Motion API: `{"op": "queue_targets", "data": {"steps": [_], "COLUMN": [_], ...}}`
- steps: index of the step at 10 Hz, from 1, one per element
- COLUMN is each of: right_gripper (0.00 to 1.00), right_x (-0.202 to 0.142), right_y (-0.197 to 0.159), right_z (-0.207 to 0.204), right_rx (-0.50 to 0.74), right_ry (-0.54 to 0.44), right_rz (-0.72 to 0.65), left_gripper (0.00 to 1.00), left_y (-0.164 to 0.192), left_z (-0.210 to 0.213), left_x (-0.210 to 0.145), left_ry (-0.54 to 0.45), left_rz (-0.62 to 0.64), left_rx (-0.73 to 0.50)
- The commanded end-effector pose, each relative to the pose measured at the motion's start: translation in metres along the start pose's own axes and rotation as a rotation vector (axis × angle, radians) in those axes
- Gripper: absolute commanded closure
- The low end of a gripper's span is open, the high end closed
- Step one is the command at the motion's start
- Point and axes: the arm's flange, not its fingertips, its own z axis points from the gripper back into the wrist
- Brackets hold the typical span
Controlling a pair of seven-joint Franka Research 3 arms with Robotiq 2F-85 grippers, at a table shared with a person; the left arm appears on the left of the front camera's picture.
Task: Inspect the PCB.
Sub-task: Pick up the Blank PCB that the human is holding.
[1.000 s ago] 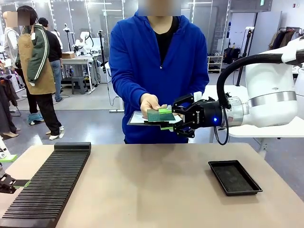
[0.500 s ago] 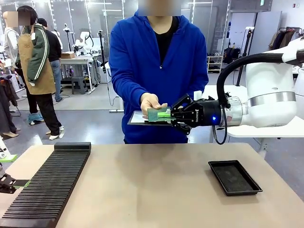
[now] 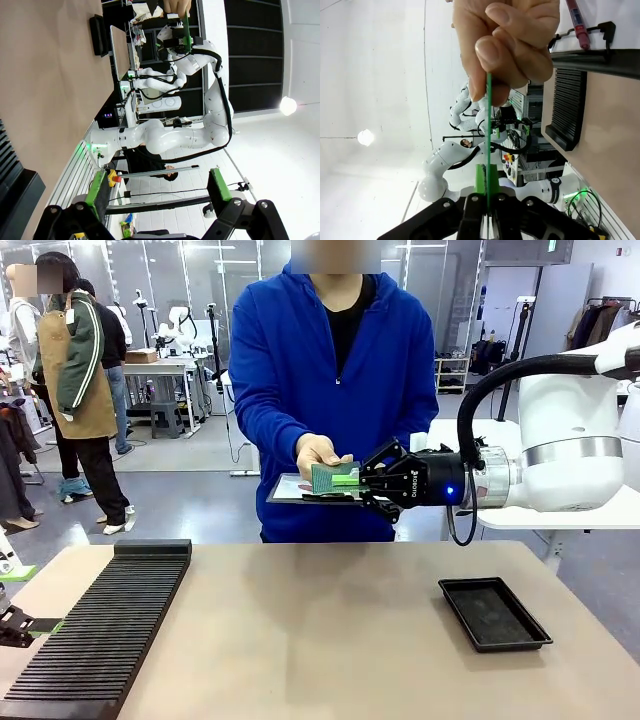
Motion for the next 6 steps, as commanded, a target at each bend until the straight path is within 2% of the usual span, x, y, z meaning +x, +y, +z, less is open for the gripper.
{"op": "queue_targets", "data": {"steps": [1,6], "right_gripper": [1.0,1.0], "right_x": [0.0001,0.0001], "right_y": [0.0018,0.0018], "right_z": [-0.0003,-0.0003], "right_rx": [-0.007,-0.007], "right_ry": [0.009,0.009], "right_rz": [0.003,0.003], "left_gripper": [0.0,0.0], "left_y": [-0.0009,-0.0009], "left_z": [0.0008,0.0008], "left_x": [-0.0007,-0.0007], "left_ry": [0.006,0.006], "left_rz": [-0.001,-0.001], "left_rx": [-0.002,-0.002]}}
